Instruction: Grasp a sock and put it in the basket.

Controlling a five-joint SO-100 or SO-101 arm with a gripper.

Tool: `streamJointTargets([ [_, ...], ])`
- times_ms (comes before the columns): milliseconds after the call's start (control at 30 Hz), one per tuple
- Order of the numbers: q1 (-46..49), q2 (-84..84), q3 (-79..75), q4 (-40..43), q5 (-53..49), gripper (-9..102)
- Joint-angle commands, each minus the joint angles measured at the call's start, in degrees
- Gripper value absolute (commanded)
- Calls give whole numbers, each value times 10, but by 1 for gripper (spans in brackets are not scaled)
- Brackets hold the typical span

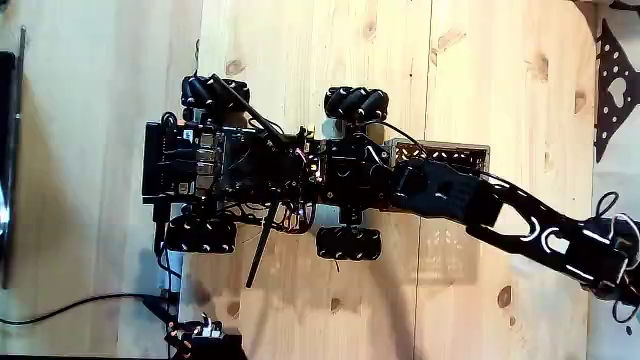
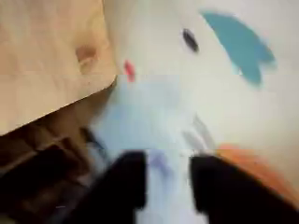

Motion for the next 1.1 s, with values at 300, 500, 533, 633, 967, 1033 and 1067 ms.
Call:
streamJointTargets([
  [300, 21, 57, -11, 120, -11, 3],
  [500, 30, -88, -17, 54, -47, 8],
  [533, 31, -112, -18, 39, -55, 10],
  [633, 35, -178, -18, -3, -82, 39],
  [967, 58, -265, -18, 6, -147, 56],
  [1033, 59, -259, -18, 35, -163, 56],
  [1067, 60, -256, -18, 54, -176, 56],
])
